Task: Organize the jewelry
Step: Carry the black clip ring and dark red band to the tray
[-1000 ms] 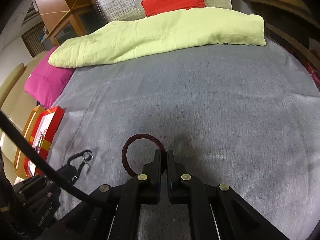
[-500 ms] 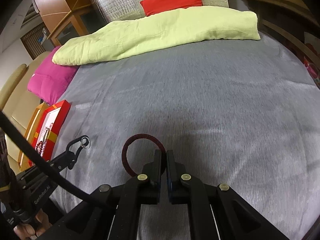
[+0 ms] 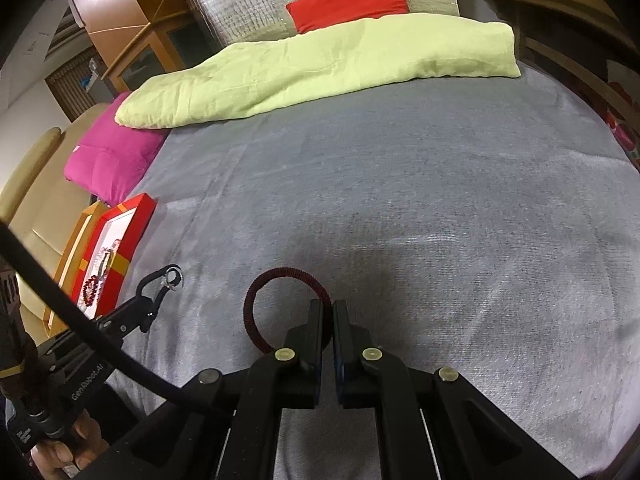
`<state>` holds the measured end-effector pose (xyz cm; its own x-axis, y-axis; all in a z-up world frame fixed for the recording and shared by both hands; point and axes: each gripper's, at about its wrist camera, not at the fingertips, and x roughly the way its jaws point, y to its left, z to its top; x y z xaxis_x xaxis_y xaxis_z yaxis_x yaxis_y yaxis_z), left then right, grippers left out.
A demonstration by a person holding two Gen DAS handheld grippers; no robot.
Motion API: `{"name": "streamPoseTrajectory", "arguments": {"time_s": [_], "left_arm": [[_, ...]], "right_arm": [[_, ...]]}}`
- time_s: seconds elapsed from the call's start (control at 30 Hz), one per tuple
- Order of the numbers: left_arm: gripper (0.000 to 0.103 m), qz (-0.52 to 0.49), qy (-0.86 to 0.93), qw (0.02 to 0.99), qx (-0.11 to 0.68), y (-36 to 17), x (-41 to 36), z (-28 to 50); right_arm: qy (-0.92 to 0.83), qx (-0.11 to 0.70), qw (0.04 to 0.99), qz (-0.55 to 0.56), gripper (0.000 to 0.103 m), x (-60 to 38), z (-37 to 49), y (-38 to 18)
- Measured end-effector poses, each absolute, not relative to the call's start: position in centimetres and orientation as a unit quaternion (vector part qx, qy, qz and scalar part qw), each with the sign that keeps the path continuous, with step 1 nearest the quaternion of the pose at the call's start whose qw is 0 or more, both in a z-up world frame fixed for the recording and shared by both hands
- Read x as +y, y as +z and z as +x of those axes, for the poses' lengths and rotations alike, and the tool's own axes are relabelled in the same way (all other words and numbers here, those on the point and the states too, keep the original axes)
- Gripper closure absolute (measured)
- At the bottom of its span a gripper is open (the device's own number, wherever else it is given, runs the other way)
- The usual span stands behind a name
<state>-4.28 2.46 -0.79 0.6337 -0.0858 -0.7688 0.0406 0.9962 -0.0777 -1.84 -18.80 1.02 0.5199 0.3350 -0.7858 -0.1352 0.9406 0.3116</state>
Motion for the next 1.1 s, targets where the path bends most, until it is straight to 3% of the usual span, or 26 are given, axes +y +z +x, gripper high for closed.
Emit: {"name": "streamPoseTrajectory", "arguments": {"time_s": [1.1], "left_arm": [[0.098,-0.094,0.046,0.915,0.388,1.6,12.2,-7.0]], "right_arm": [[0.200,0.447,0.868,0.078,0.098,-12.1,-2.7,4.2]]}}
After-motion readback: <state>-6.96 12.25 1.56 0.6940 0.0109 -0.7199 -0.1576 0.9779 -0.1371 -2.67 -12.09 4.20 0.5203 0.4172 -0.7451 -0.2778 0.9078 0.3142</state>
